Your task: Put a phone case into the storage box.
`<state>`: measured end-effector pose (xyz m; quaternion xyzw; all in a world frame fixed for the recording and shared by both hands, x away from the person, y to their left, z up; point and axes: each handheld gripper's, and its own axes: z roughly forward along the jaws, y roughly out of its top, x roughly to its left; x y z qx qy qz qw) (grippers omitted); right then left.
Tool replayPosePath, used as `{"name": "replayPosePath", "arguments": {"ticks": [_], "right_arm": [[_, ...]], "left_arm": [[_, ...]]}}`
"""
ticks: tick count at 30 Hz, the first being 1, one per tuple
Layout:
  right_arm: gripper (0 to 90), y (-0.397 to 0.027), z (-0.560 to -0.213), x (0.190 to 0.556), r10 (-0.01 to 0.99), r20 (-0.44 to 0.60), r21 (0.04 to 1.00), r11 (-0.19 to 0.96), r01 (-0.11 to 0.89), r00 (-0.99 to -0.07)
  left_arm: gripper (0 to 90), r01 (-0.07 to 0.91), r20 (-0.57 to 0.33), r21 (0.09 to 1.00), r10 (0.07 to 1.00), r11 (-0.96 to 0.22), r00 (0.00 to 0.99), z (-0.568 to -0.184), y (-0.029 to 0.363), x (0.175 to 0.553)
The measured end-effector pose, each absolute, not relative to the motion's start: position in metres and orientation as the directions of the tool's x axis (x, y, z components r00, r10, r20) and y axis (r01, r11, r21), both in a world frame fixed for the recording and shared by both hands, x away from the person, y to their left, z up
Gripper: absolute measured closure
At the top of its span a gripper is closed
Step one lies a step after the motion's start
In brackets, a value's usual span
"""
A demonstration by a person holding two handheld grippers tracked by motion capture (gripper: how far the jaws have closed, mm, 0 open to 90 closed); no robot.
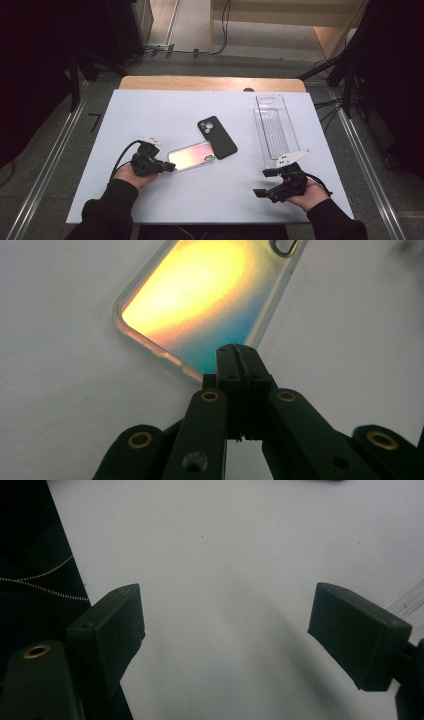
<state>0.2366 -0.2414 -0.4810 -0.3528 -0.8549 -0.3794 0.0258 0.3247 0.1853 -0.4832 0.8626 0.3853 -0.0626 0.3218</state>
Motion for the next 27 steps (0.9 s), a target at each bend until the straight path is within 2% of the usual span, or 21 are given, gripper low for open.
{"name": "replayPosePath", "arguments": {"ticks": [8,10,12,17,18,19,20,21,22,24,25,27], "right_arm": [[12.9,-0.242,-0.481,0.236,0.587,0.314,0.627,0.461,0.628,-0.746],[12.9,-0.242,-0.481,0.237,0.583,0.312,0.633,0.462,0.622,-0.750],[12.9,-0.241,-0.480,0.236,0.583,0.313,0.632,0.461,0.622,-0.750],[12.9,-0.242,-0.481,0.237,0.583,0.316,0.634,0.457,0.623,-0.749],[12.9,-0.242,-0.481,0.237,0.583,0.316,0.634,0.457,0.623,-0.749],[12.9,-0.243,-0.480,0.237,0.583,0.316,0.637,0.455,0.623,-0.748],[12.9,-0.243,-0.480,0.237,0.583,0.316,0.637,0.455,0.623,-0.748],[12.9,-0.243,-0.480,0.237,0.584,0.316,0.639,0.452,0.623,-0.748],[12.9,-0.243,-0.481,0.237,0.585,0.318,0.639,0.449,0.624,-0.746],[12.9,-0.244,-0.481,0.237,0.586,0.320,0.638,0.448,0.627,-0.744],[12.9,-0.244,-0.481,0.238,0.589,0.323,0.634,0.446,0.632,-0.741],[12.9,-0.244,-0.480,0.238,0.590,0.322,0.634,0.446,0.631,-0.740]], "left_arm": [[89.9,0.715,-0.361,0.495,0.633,-0.493,0.685,-0.483,0.191,0.321],[83.9,0.716,-0.376,0.508,0.625,-0.478,0.684,-0.482,0.192,0.321],[83.7,0.713,-0.393,0.531,0.612,-0.458,0.686,-0.479,0.194,0.321],[70.0,0.696,-0.415,0.586,0.584,-0.414,0.697,-0.468,0.197,0.320],[70.0,0.694,-0.421,0.594,0.579,-0.406,0.698,-0.467,0.197,0.319],[61.4,0.691,-0.422,0.604,0.577,-0.397,0.700,-0.465,0.198,0.317],[61.4,0.687,-0.418,0.611,0.576,-0.394,0.702,-0.463,0.198,0.316],[50.1,0.685,-0.419,0.618,0.575,-0.387,0.703,-0.462,0.198,0.315],[45.9,0.679,-0.419,0.629,0.571,-0.379,0.707,-0.461,0.199,0.313],[43.0,0.663,-0.409,0.647,0.563,-0.376,0.718,-0.459,0.200,0.309],[34.3,0.653,-0.401,0.660,0.561,-0.371,0.724,-0.458,0.200,0.307],[33.7,0.640,-0.396,0.677,0.553,-0.364,0.733,-0.457,0.201,0.303]]}}
